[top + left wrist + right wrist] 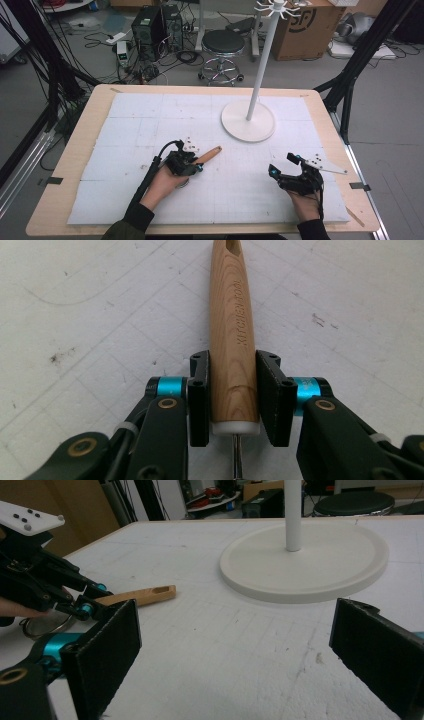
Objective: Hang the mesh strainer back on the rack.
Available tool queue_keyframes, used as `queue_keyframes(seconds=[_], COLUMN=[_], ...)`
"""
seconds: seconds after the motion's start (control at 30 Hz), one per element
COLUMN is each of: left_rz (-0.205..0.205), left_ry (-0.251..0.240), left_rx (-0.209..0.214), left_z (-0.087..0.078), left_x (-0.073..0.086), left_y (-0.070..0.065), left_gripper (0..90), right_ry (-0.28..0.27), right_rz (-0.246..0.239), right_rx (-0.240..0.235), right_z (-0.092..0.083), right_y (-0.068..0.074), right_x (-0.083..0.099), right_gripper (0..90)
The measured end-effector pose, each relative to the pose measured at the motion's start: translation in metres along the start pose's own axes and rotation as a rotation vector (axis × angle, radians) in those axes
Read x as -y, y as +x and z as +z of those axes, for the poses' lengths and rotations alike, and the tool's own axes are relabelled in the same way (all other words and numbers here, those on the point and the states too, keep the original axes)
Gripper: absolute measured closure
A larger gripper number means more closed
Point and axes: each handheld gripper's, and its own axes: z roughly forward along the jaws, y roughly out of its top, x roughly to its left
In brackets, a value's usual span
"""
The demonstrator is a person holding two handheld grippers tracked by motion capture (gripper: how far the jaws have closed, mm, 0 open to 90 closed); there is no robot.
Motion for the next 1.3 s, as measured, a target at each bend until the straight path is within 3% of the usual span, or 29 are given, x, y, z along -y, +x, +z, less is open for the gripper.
queue_keyframes(seconds=[0.07, 0.3, 0.4, 0.57, 0.9, 1.3], left_rz=[-0.012, 0.016, 0.016, 0.023, -0.033, -0.055], left_ry=[-0.002, 0.005, 0.002, -0.005, -0.097, -0.196], left_rx=[0.017, 0.016, 0.039, 0.032, 0.067, 0.102], left_z=[0.000, -0.001, -0.003, -0.008, -0.027, -0.038], left_x=[0.000, -0.002, -0.002, -0.002, -0.001, -0.002], left_y=[0.003, 0.002, 0.003, 0.005, 0.020, 0.022], left_gripper=[69.8, 70.0, 70.2, 70.5, 71.2, 71.3], right_ry=[-0.001, 0.000, -0.004, 0.000, -0.001, -0.006], right_rz=[0.002, -0.001, -0.006, -0.004, -0.012, -0.008], right_rx=[-0.001, 0.003, 0.005, 0.004, 0.004, 0.007], right_z=[0.000, -0.001, -0.002, -0.002, -0.002, -0.002], right_y=[0.000, -0.002, -0.002, -0.002, -0.002, -0.002], right_x=[0.000, 0.000, 0.000, 0.000, 0.000, 0.000], right_gripper=[5.5, 5.5, 5.5, 5.5, 5.5, 5.5])
